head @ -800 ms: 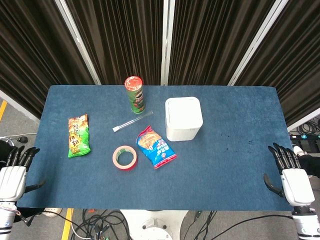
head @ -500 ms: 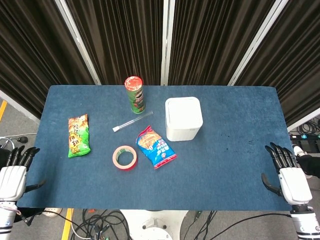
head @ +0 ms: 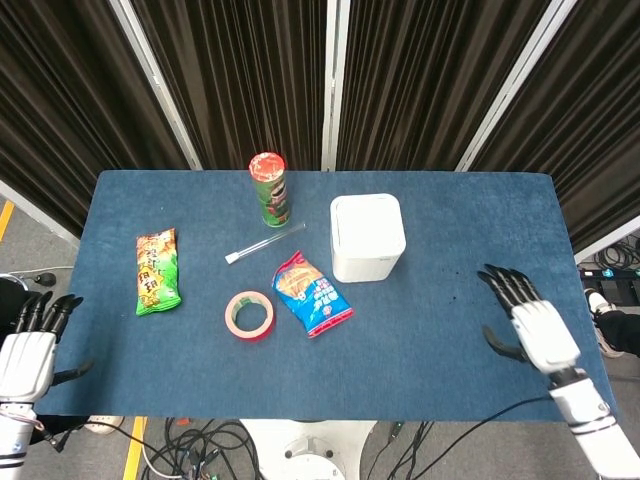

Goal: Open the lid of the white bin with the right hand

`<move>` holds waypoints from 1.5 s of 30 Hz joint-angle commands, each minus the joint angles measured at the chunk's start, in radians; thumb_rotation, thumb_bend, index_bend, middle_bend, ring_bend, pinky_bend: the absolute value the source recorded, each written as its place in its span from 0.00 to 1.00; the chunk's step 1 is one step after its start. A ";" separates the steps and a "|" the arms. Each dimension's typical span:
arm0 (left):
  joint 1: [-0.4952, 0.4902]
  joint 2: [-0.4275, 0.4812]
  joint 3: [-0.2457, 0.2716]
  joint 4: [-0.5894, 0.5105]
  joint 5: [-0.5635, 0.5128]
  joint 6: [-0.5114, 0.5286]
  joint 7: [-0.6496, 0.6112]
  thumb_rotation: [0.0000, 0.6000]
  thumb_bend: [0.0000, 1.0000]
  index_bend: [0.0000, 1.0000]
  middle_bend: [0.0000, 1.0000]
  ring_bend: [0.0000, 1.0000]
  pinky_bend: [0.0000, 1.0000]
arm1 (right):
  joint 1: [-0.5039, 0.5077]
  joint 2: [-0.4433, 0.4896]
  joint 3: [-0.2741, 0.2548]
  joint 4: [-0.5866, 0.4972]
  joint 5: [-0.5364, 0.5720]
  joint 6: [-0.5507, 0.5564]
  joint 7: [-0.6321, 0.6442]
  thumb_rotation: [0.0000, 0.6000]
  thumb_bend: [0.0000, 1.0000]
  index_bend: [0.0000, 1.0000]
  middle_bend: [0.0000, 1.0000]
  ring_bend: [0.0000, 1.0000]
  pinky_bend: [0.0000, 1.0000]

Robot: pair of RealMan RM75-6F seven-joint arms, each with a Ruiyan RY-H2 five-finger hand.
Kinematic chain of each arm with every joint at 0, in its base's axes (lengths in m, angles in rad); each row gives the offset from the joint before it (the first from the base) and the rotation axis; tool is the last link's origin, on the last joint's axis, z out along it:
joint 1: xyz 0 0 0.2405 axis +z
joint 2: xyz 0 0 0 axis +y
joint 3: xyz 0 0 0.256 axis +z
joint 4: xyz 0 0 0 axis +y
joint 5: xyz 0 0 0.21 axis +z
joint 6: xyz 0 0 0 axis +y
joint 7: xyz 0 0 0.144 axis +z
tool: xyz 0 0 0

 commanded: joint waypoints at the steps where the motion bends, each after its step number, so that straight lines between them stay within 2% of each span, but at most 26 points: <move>1: -0.001 0.001 -0.001 -0.003 -0.001 -0.002 0.004 1.00 0.00 0.15 0.13 0.01 0.00 | 0.170 0.011 0.085 -0.020 0.066 -0.201 0.039 1.00 0.32 0.00 0.02 0.00 0.00; 5: -0.004 0.003 -0.002 -0.007 -0.005 -0.007 0.009 1.00 0.00 0.15 0.13 0.01 0.00 | 0.328 -0.023 0.158 0.003 0.172 -0.390 -0.004 1.00 0.32 0.01 0.03 0.00 0.00; 10: -0.001 0.001 -0.003 -0.004 -0.014 -0.009 0.006 1.00 0.00 0.15 0.13 0.01 0.00 | 0.444 -0.101 0.195 0.047 0.253 -0.491 -0.066 1.00 0.32 0.06 0.07 0.00 0.00; 13: -0.002 0.001 -0.001 0.001 -0.021 -0.018 0.001 1.00 0.00 0.15 0.13 0.01 0.00 | 0.488 -0.144 0.196 0.082 0.304 -0.525 -0.124 1.00 0.32 0.10 0.09 0.00 0.00; 18: -0.002 -0.002 -0.001 0.012 -0.021 -0.019 -0.011 1.00 0.00 0.15 0.13 0.01 0.00 | 0.540 -0.194 0.175 0.123 0.408 -0.572 -0.233 1.00 0.32 0.21 0.19 0.00 0.00; 21: -0.001 -0.005 0.001 0.018 -0.020 -0.019 -0.018 1.00 0.00 0.15 0.13 0.01 0.00 | 0.555 -0.212 0.153 0.127 0.452 -0.578 -0.293 1.00 0.32 0.27 0.25 0.00 0.00; 24: 0.000 -0.007 0.001 0.025 -0.020 -0.018 -0.025 1.00 0.00 0.15 0.13 0.01 0.00 | 0.563 -0.214 0.134 0.115 0.486 -0.574 -0.338 1.00 0.32 0.29 0.26 0.00 0.00; 26: 0.001 -0.008 0.002 0.028 -0.020 -0.016 -0.028 1.00 0.00 0.15 0.13 0.01 0.00 | 0.559 -0.212 0.133 0.102 0.491 -0.547 -0.354 1.00 0.32 0.29 0.25 0.00 0.00; 29: 0.003 -0.009 0.001 0.034 -0.016 -0.010 -0.034 1.00 0.00 0.15 0.13 0.01 0.00 | 0.526 -0.195 0.148 0.067 0.467 -0.444 -0.358 1.00 0.32 0.27 0.20 0.00 0.00; 34: 0.006 -0.011 0.000 0.042 -0.015 -0.004 -0.046 1.00 0.00 0.15 0.13 0.01 0.00 | 0.430 -0.129 0.146 0.000 0.388 -0.268 -0.329 1.00 0.32 0.16 0.15 0.00 0.00; 39: 0.001 -0.015 -0.002 0.048 -0.011 -0.007 -0.053 1.00 0.00 0.15 0.13 0.01 0.00 | 0.295 -0.036 0.079 -0.072 0.323 -0.138 -0.297 1.00 0.32 0.08 0.10 0.00 0.00; 45: -0.001 -0.016 -0.004 0.050 -0.008 -0.005 -0.057 1.00 0.00 0.15 0.13 0.01 0.00 | 0.108 -0.014 -0.041 -0.075 0.202 0.060 -0.257 1.00 0.32 0.05 0.06 0.00 0.00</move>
